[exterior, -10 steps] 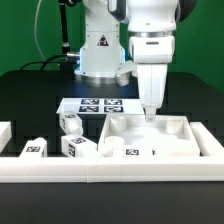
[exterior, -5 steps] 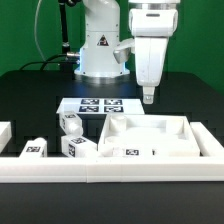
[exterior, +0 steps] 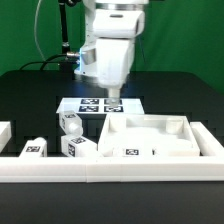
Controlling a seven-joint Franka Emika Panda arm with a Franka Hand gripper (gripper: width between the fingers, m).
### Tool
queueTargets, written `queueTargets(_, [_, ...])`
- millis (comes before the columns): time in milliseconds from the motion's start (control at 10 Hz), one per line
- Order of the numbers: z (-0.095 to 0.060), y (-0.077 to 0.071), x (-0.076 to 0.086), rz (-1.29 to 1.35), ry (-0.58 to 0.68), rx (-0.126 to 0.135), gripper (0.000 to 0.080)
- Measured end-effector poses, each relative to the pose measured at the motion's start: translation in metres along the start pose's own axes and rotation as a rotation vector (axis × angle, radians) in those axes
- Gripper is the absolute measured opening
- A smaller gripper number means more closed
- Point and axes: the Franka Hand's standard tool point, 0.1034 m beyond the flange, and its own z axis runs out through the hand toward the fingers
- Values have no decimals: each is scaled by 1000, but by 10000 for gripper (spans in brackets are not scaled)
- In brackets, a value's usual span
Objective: Assemble one leg
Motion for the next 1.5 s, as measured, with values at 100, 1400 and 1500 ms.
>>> queueTargets(100, [3,7,-21,-55,8,-29,649])
queueTargets(1400, [8,40,-76,352,2,-81,649])
queueTargets(1500, [11,47,-77,451,6,-82,649])
